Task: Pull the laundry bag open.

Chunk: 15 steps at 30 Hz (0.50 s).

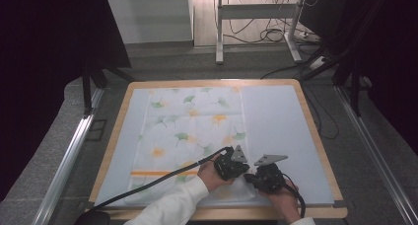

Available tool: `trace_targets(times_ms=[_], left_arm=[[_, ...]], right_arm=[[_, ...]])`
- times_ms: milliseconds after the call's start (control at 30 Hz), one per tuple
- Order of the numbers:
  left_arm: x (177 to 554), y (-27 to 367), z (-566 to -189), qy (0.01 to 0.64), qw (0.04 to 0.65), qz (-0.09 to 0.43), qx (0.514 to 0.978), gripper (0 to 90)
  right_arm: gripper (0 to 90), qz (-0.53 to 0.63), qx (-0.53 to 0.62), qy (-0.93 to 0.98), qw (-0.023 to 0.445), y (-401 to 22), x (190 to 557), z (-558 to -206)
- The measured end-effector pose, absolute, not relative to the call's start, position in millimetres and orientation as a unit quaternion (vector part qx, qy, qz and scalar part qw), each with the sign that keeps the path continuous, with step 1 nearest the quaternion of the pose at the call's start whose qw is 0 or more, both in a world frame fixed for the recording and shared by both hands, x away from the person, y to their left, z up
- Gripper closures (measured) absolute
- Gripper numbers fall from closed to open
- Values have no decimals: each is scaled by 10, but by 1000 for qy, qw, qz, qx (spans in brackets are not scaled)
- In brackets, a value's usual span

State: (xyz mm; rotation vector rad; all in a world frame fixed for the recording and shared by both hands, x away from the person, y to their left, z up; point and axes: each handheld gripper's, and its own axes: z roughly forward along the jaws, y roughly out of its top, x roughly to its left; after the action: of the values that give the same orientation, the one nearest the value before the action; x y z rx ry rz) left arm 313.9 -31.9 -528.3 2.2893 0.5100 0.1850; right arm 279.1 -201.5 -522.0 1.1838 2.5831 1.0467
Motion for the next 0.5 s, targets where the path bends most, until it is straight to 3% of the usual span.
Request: trace_targets(times_ms=[500], left_arm=[[3108, -279, -5258, 187, 364, 93, 908, 900]], right_arm=[[895, 359, 422, 832, 14, -2102, 2847, -5246]])
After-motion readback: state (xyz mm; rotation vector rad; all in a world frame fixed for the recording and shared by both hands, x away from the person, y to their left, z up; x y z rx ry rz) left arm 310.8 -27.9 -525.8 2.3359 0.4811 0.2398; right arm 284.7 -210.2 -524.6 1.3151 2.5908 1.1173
